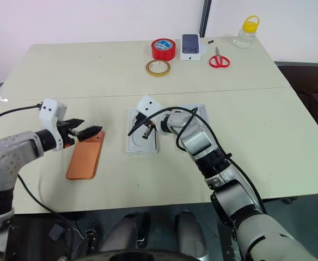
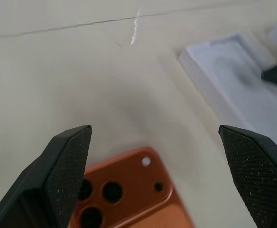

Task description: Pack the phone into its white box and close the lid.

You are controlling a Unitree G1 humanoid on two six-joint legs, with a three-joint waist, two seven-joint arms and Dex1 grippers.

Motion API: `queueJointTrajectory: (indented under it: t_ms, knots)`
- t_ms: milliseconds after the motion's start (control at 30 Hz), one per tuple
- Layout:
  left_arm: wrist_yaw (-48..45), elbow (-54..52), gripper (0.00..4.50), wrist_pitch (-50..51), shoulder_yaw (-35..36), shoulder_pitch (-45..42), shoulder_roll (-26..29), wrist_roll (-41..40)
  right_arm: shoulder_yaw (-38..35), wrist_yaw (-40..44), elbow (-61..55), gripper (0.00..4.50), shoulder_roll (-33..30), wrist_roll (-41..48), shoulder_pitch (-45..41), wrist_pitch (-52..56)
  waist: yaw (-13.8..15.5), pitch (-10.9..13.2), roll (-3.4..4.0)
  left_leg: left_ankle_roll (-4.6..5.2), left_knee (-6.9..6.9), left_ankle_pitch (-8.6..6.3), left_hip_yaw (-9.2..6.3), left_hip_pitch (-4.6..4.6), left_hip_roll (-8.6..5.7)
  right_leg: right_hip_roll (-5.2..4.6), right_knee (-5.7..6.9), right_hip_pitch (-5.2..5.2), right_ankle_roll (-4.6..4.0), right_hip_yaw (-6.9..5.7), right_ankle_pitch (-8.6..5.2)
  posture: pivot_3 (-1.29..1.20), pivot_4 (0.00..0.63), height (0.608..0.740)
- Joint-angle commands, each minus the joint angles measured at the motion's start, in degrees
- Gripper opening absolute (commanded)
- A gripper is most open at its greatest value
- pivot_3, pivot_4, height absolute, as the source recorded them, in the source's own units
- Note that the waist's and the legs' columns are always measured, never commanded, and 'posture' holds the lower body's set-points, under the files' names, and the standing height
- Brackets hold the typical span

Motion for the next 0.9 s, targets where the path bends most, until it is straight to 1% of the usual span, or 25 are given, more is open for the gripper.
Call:
queueJointTrajectory:
  t_ms: [33,133,300,667,767,900]
  knots:
    - [-4.8,-2.7,4.5,-6.8,-1.4,3.2,3.3,2.3,0.3,-1.9,4.4,0.03,1.9,-1.7,-3.0,-1.6,-0.1,0.0,0.0,0.0,0.0,0.0,-0.01,0.0,0.0,0.0,-0.01,-0.01,0.0,-0.01,0.0,0.0,0.15,0.74]
    - [-6.9,-3.6,4.5,-9.1,-1.9,6.5,4.8,3.0,1.3,-2.6,9.1,0.03,3.0,-3.4,-4.7,-2.4,-0.2,0.0,0.01,0.01,-0.03,0.0,-0.01,0.0,0.0,0.0,-0.01,-0.02,-0.01,0.0,0.0,0.0,0.15,0.74]
    - [-7.4,-4.6,4.5,-10.1,-1.9,8.9,4.6,2.9,3.5,-3.2,12.3,0.03,2.3,-6.9,-5.6,-3.7,-0.3,0.0,0.04,0.01,-0.05,-0.01,-0.01,0.01,0.02,0.02,0.0,-0.03,-0.01,0.0,0.0,0.0,0.15,0.74]
    - [-7.0,-5.0,4.5,-10.1,-2.1,8.7,3.5,2.4,5.7,0.9,4.4,0.03,-1.5,-10.4,-3.0,-3.0,-0.2,0.0,0.04,0.03,-0.04,-0.02,-0.01,0.01,0.02,0.02,0.01,-0.03,-0.01,0.0,0.0,0.0,0.15,0.74]
    - [-7.7,-5.5,4.5,-10.1,-1.9,8.6,3.2,1.5,5.4,1.5,2.3,0.03,-1.3,-10.0,-2.5,-3.4,-0.2,0.0,0.04,0.03,-0.05,-0.02,-0.01,0.01,0.02,0.02,0.01,-0.03,-0.01,0.0,0.0,0.0,0.15,0.74]
    - [-8.2,-6.5,4.5,-10.0,-1.6,9.1,3.3,0.8,4.5,4.3,-3.2,0.03,-0.9,-7.6,-1.0,-3.7,-0.3,0.0,0.04,0.03,-0.05,-0.02,-0.01,0.01,0.02,0.02,0.01,-0.03,-0.01,0.0,0.0,0.0,0.15,0.74]
